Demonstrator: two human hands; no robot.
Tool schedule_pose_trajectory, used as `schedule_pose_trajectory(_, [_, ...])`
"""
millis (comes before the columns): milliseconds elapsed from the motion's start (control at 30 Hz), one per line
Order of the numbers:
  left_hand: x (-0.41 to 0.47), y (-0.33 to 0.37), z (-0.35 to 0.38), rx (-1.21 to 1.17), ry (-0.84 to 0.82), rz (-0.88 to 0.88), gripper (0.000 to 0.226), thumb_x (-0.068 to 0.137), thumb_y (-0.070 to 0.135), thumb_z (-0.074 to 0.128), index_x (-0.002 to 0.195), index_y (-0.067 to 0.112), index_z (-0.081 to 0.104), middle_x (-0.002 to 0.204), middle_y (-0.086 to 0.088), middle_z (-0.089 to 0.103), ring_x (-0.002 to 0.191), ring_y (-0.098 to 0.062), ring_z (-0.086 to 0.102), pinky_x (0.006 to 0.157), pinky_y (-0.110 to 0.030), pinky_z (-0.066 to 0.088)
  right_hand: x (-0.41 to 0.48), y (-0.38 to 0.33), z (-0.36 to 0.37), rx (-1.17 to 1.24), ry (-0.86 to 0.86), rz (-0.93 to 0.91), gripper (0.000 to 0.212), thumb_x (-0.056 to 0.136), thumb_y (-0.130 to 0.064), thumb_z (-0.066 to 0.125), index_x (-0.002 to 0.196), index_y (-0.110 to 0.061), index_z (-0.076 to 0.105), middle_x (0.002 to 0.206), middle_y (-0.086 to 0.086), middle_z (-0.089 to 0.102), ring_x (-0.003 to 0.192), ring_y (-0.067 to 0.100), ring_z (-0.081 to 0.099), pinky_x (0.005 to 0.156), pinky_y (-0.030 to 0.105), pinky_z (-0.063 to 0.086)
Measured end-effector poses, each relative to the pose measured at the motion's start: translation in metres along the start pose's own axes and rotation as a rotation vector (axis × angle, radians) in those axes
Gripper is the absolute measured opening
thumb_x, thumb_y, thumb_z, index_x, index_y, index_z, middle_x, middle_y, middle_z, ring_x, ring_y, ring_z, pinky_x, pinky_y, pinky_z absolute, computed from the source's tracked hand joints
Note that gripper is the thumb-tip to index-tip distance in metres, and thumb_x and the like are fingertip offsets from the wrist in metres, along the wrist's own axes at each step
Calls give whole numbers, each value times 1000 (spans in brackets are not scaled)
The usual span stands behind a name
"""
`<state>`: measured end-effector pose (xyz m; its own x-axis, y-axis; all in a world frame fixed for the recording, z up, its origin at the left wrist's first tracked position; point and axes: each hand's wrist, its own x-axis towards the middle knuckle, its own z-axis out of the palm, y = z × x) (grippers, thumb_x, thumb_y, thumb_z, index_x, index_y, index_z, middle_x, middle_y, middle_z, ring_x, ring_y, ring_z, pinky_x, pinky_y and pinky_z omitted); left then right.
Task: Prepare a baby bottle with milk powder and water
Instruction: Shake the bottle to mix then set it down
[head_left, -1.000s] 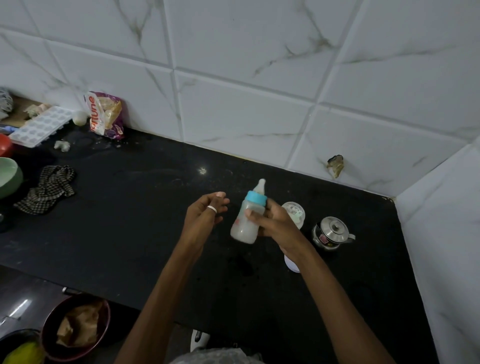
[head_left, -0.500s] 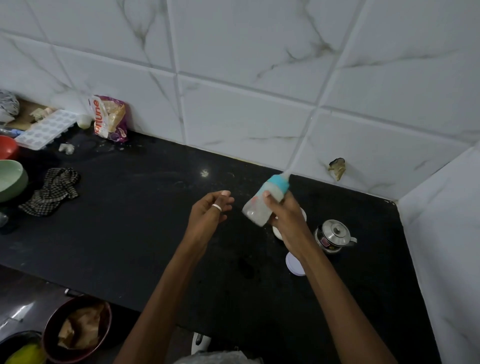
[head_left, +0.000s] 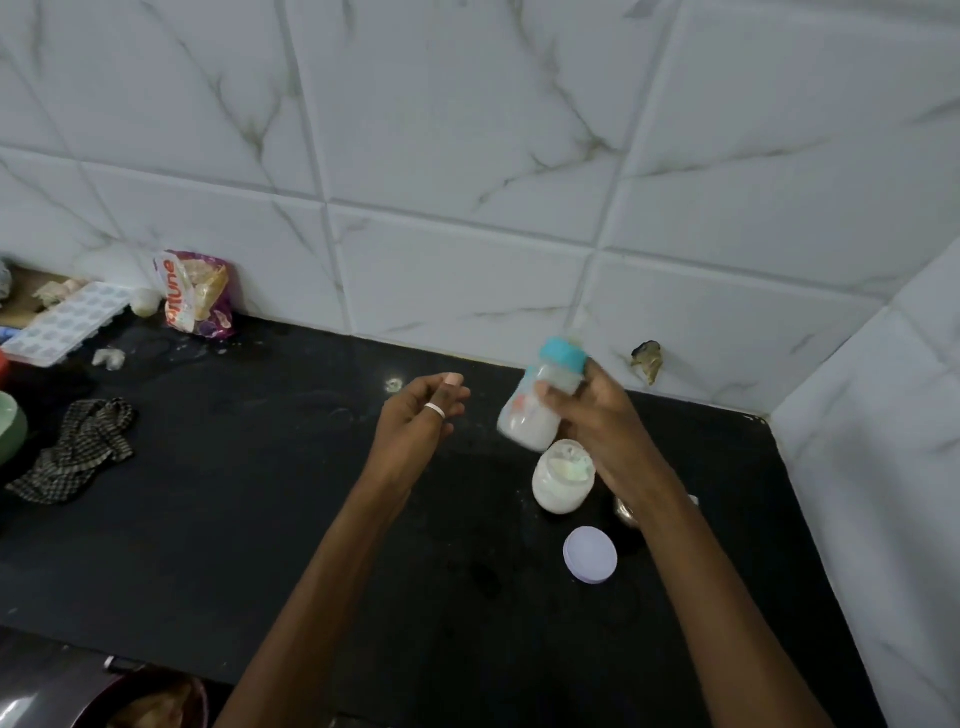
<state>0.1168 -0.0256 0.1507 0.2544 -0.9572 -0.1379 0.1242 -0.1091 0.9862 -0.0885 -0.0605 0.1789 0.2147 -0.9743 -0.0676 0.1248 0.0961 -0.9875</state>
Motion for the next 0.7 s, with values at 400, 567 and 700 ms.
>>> schedule_pose_trajectory(400, [4, 46, 19, -2, -73, 154, 20, 102, 34, 61, 114, 24, 73, 105, 9, 79, 99, -7, 72, 93, -36, 57, 2, -56, -8, 95, 157, -151, 60, 85, -33, 80, 133, -12, 53, 118, 11, 69, 115, 30, 69, 96, 51, 58])
schedule_pose_trajectory(567, [3, 60, 27, -3, -97, 178, 20, 101, 36, 60, 113, 25, 72, 106, 11, 78, 97, -3, 73, 93, -33, 56, -3, -64, -13, -432, -115, -45, 55, 87, -29, 82, 134, -24, 54, 123, 1, 71, 112, 15, 70, 103, 45, 55])
schedule_pose_trajectory(700, [1, 65, 31, -21, -110, 192, 22, 101, 36, 59, 115, 24, 72, 106, 11, 78, 97, -2, 73, 91, -30, 56, 0, -78, -17, -95, 56, -159, 60, 81, -33, 82, 134, -18, 55, 122, 5, 70, 116, 25, 69, 101, 48, 56])
